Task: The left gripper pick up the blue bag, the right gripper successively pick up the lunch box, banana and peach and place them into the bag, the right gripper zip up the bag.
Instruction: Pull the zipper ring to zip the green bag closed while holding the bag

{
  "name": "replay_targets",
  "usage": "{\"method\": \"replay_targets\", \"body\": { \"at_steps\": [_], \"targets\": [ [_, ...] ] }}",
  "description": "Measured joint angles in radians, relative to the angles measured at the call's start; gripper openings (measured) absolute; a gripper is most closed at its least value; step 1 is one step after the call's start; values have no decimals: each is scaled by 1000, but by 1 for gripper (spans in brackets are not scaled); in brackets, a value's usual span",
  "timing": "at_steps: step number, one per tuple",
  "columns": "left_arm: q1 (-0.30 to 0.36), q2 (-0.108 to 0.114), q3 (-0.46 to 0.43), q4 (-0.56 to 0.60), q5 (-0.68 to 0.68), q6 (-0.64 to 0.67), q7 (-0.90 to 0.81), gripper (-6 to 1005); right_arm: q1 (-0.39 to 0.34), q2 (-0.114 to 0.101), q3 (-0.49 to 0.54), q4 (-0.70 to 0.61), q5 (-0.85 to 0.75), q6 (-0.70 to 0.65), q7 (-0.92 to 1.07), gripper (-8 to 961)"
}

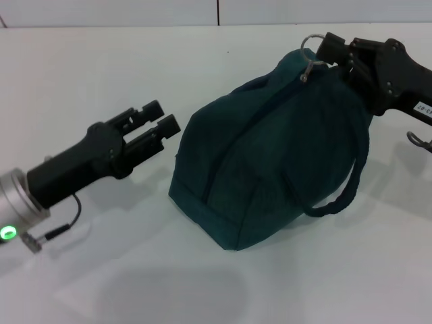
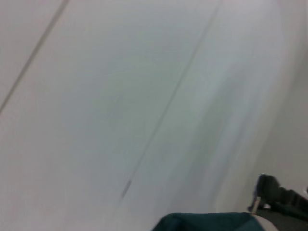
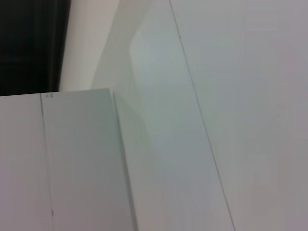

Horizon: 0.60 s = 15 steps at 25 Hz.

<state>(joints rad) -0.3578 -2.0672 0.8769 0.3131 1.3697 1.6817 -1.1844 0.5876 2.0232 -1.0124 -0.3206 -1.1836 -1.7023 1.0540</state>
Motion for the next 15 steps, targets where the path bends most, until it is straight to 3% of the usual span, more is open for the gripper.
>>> {"method": "replay_targets", "body": {
  "at_steps": [6, 8, 9, 15],
  "targets": [
    [-24, 1, 2, 275, 140, -13, -237, 686, -7, 1, 0, 11, 14, 26, 0, 12],
    [-61, -3, 1, 458, 252, -25, -431, 806, -12, 2, -1, 11, 21, 32, 0, 11],
    [-61, -3, 1, 458, 252, -25, -431, 813, -13, 2, 0, 12, 24, 33, 0, 11],
    [-190, -12, 44, 760, 465, -25, -841, 849, -11, 3, 0, 12, 24, 47, 2, 11]
  ]
}}
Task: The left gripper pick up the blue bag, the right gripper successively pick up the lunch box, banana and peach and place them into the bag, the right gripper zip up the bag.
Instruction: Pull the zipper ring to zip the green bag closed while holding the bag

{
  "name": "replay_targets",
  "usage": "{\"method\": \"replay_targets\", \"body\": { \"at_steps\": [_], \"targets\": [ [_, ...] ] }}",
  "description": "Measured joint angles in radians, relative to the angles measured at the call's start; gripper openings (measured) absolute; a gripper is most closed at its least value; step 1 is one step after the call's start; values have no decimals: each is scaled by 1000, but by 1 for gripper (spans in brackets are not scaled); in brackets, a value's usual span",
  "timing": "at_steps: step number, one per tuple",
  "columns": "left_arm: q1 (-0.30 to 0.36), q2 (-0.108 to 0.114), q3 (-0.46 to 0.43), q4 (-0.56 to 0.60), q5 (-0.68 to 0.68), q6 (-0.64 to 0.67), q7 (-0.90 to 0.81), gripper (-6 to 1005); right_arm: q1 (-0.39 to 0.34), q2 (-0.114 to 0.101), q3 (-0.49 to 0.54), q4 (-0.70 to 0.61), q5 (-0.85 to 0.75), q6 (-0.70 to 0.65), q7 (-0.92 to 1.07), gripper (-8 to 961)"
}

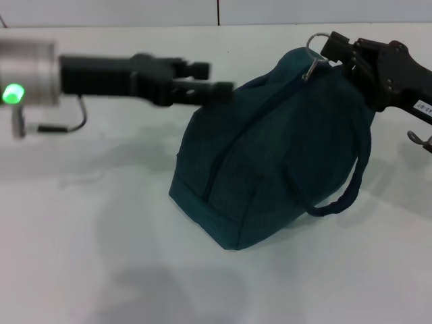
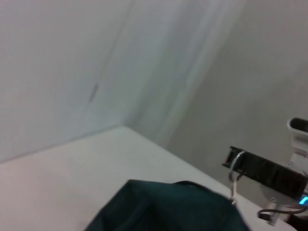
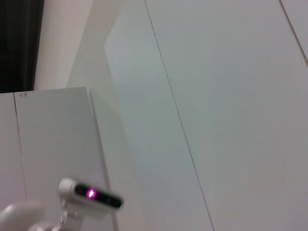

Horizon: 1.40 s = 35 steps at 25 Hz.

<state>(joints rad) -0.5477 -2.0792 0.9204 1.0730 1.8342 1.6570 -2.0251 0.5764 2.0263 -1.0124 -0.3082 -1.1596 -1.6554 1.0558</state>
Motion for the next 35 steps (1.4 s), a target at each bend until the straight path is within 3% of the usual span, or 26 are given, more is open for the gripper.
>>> {"method": "replay_targets", "body": {
  "at_steps": [4, 8, 16, 19, 35],
  "targets": [
    [-77, 12, 112, 133, 56, 3, -180, 848, 1, 0, -3, 0, 0, 7, 3, 12],
    [-138, -3, 200, 248, 161, -4, -314, 847, 4, 1, -6, 3, 0, 10, 4, 12],
    [-200, -6, 371, 304, 291, -93, -480, 846, 8, 2, -6, 9, 0, 11, 4, 12],
    [-204, -7, 386, 305, 310, -101, -500, 845, 9, 2, -6, 9, 0, 11, 4, 12],
    [-151, -7, 423, 365, 311, -118, -407, 501, 6, 2, -7, 10, 12, 9, 7, 11]
  ]
}}
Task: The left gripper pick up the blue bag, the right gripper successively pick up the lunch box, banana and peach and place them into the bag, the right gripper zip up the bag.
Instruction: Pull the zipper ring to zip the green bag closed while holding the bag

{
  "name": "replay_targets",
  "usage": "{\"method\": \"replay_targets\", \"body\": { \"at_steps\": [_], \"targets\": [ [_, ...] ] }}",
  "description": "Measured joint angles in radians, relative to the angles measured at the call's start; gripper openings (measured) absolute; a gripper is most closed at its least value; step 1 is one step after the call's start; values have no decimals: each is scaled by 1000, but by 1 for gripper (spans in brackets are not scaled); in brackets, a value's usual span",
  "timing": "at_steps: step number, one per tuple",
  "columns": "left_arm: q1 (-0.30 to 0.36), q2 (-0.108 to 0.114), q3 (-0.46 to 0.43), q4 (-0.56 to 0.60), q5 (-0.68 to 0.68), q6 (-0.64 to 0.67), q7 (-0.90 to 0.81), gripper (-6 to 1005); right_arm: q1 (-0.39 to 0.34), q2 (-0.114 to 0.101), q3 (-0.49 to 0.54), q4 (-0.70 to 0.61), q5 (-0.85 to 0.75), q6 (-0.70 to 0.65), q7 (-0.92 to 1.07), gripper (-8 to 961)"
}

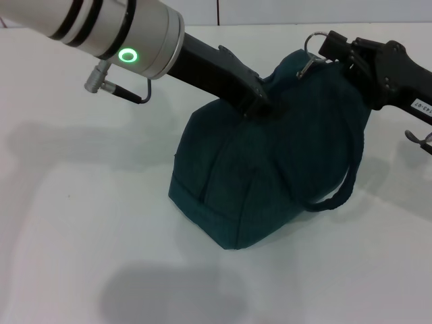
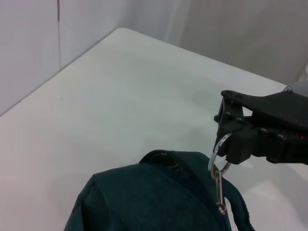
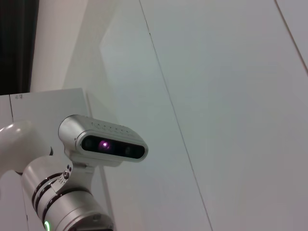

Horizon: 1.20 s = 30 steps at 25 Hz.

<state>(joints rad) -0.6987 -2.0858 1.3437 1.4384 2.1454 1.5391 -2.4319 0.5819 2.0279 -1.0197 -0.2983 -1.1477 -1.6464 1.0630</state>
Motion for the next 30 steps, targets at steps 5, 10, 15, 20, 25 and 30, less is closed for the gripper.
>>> {"method": "replay_targets", "body": {
  "at_steps": [5, 10, 15, 20, 25, 30],
  "targets": [
    [-1, 0, 0, 0, -2, 0, 1, 262, -4, 0, 4, 2, 2, 1, 0, 12],
    [-5, 0, 0, 2, -5, 7, 0, 201, -6, 0, 5, 11, 14, 2, 0, 12],
    [-11, 1, 0, 14, -8, 51, 3, 128, -18, -2, 6, 13, 34, 19, -1, 12],
    [-1, 0, 0, 39, -31, 60, 4, 93, -43, -5, 8, 15, 65, 37, 0, 11],
    [3, 2, -2, 49, -49, 73, 4, 67, -67, -8, 9, 15, 87, 46, -1, 12],
    [18, 1, -5, 78, -86, 90, 15, 66, -81, -9, 9, 15, 98, 66, 0, 12]
  ]
}}
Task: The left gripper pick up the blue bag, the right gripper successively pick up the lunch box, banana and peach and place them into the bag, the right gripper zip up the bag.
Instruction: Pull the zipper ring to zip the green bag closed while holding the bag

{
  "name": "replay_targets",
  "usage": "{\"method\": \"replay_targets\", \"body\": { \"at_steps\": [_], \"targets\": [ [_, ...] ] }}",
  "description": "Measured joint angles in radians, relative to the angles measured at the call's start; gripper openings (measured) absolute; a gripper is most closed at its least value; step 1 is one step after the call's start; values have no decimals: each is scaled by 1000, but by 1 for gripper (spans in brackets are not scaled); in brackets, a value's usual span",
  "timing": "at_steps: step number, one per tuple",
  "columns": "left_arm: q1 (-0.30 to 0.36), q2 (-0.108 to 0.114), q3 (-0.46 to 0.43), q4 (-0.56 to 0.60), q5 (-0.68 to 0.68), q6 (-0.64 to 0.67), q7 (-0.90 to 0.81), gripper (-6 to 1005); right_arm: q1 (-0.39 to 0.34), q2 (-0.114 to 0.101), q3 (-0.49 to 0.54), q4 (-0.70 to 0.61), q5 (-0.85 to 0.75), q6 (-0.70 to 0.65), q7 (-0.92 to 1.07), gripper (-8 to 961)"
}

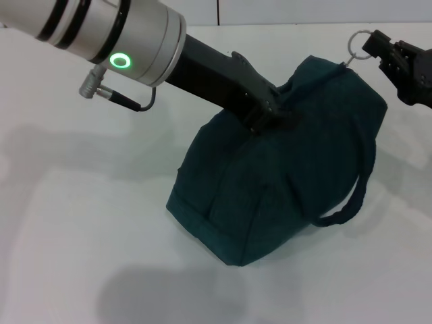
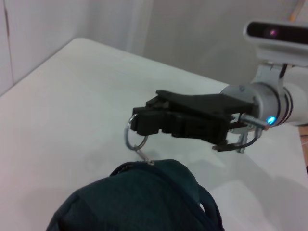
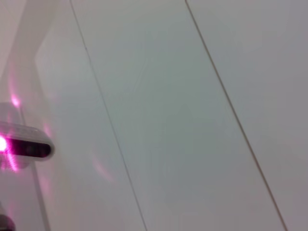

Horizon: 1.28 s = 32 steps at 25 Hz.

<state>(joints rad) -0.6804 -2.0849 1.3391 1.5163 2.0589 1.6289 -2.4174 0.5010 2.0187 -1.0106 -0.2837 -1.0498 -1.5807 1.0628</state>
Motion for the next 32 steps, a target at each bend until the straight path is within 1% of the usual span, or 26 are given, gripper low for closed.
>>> {"method": "replay_targets", "body": {
  "at_steps": [6, 13, 21, 25, 32],
  "targets": [
    [20, 0, -1, 40, -15, 0, 1, 65, -8, 0, 0, 0, 6, 21, 0, 12],
    [27, 1, -5, 50, -59, 1, 13, 64, -10, 0, 0, 10, 9, 54, 2, 12],
    [47, 1, -7, 107, -71, 0, 21, 63, -12, 0, 0, 16, 19, 98, 8, 11],
    [51, 0, -46, 115, -119, -1, 29, 63, -9, 0, -1, 19, 19, 115, 12, 11],
    [61, -1, -77, 115, -171, -7, 59, 63, -5, 0, -9, 22, 17, 137, 13, 11]
  ]
}}
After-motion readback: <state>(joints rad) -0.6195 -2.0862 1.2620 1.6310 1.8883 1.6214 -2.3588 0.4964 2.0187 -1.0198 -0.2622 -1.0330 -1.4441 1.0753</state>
